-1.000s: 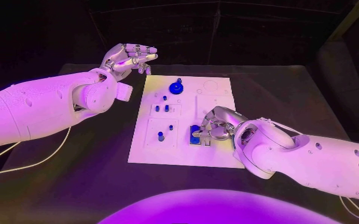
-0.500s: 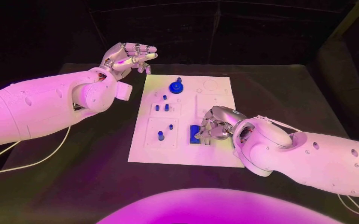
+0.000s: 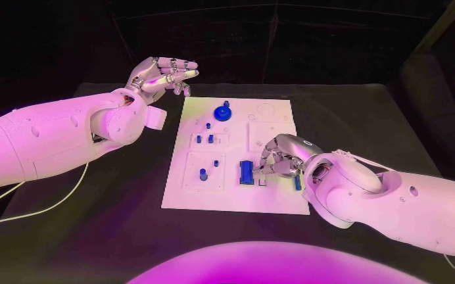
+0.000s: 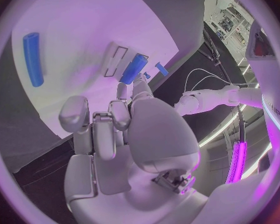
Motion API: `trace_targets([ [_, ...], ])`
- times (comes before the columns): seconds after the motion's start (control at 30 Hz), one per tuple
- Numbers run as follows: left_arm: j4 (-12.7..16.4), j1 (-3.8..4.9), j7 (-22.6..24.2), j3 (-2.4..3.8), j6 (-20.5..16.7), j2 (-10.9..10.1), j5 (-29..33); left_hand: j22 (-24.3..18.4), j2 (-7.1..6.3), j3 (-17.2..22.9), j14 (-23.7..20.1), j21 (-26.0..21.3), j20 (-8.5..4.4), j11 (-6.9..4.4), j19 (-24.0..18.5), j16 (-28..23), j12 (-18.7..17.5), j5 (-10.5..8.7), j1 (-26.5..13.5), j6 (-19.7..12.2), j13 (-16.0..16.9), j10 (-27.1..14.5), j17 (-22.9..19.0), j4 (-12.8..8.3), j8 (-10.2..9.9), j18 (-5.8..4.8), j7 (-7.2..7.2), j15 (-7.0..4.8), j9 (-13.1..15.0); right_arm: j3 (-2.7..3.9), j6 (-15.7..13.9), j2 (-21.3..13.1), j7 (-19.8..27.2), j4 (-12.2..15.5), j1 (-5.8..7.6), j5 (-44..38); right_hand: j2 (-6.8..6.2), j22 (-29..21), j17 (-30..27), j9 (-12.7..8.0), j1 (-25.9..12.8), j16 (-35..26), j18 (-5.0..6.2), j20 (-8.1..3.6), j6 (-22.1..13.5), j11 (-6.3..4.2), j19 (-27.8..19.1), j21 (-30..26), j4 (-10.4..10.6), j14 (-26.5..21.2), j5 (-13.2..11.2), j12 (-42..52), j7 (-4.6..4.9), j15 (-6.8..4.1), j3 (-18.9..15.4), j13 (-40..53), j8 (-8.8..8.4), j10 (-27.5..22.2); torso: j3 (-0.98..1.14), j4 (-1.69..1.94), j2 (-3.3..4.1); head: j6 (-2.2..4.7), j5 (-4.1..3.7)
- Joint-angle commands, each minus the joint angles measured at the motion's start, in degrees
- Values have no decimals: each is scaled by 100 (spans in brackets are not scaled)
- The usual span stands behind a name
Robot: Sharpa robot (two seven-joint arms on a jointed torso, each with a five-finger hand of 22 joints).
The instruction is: Assemble the parts on the task board
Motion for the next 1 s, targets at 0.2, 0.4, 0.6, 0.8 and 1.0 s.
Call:
trace_targets([
  [0.2, -2, 7, 26, 3, 56, 10, 11, -10, 50, -4, -18, -41, 11, 18, 15, -36, -12, 26, -1, 1, 4, -3, -3, -40, 4, 84, 26, 5, -8, 2, -463, -332, 534, 207, 8, 284, 63, 12, 875, -72, -57, 7, -38, 12, -104, 47, 37, 16, 43, 475, 91, -1, 36, 28, -88, 4, -125, 27, -3, 4, 8, 26, -37],
  [0.4, 13, 6, 36, 2, 44, 3, 11, -10, 50, -4, -18, -41, 10, 19, 15, -37, -12, 26, 0, 1, 4, -3, -4, -41, 4, 84, 27, 5, -8, 2, -418, -760, 440, 254, 12, 324, 190, 26, 877, -245, -50, 6, -41, 63, -198, 119, 40, 20, 97, 474, 357, -29, 126, 90, -161, -19, -416, 6, -16, -2, 5, 21, -110],
  [0.6, 60, 7, 44, 2, 35, -1, 11, -10, 50, -4, -18, -41, 10, 19, 15, -37, -12, 26, 0, 1, 4, -3, -4, -41, 4, 84, 27, 5, -8, -3, -392, -1043, 165, 245, 8, 165, 278, 110, 911, -384, -101, 20, -52, 94, -104, 141, 82, 63, 192, 481, 554, 0, 148, 111, -265, 2, -645, 30, 2, -22, 16, 35, -193],
  [0.8, 73, 6, 29, 1, 43, 7, 11, -11, 48, -7, -16, -42, 10, 20, 16, -35, -12, 24, -4, 1, 4, -2, 0, -41, 4, 84, 28, 5, -8, -9, -142, -1186, -164, 210, -3, 39, 307, 132, 911, -458, -256, 18, -53, 94, 85, 127, 93, 74, 356, 480, 690, -8, 125, 104, -415, -3, -774, 50, 20, -73, 6, 24, -256],
  [1.0, 68, 2, 13, -2, 61, 23, 11, -11, 44, -11, -18, -43, 11, 22, 16, -38, -13, 23, -11, -1, 4, -4, -6, -40, 3, 83, 30, 6, -9, -13, 227, -1198, -435, 196, -17, -60, 237, 87, 871, -495, -592, -4, -44, 90, 158, 126, 65, 46, 639, 471, 559, -51, 120, 103, -639, -32, -869, 46, 27, -74, 11, 19, -278],
])
